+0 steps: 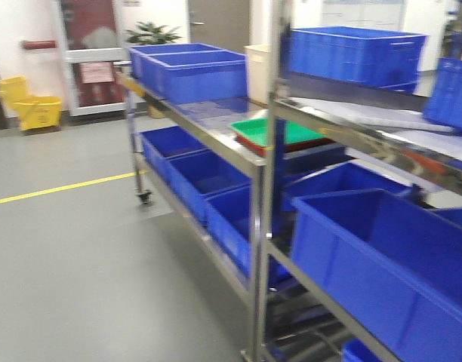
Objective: Grab orange capacitor from left shelf to right conveyor
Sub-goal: 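Drive the base to the round green conveyor holding the cylinder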
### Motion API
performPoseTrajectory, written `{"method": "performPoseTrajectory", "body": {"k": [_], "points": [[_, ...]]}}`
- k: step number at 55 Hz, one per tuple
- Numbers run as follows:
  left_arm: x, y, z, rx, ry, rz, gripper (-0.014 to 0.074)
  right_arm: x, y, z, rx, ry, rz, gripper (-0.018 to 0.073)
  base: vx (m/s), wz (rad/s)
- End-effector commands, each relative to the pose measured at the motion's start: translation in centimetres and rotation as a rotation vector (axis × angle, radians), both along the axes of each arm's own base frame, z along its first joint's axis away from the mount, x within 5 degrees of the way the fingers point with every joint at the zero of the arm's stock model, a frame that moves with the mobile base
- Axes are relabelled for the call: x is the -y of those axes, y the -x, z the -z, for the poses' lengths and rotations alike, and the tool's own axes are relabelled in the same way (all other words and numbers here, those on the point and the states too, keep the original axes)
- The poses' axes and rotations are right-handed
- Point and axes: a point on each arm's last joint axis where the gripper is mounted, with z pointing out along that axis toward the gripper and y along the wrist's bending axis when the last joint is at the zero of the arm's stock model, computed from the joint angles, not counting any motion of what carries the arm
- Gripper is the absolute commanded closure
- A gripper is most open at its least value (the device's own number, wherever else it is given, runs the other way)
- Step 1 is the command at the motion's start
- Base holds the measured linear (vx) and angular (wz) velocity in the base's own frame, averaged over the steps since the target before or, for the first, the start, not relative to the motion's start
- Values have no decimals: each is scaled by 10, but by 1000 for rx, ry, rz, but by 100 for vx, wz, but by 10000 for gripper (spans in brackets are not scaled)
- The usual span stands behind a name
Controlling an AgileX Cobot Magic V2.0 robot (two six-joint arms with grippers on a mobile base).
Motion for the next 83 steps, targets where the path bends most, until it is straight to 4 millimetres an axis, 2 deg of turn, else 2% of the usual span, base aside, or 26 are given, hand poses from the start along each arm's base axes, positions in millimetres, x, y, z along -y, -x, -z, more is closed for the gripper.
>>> {"method": "performPoseTrajectory", "body": {"k": [1,44,83], "points": [[0,0,3,61,9,-1,603,0,-3,-15,99,-23,4,232,-3,60],[0,0,3,61,9,-1,603,0,-3,-15,99,-23,4,234,5,40],[0,0,3,61,9,-1,603,0,-3,-15,100,-23,4,233,25,22]]}}
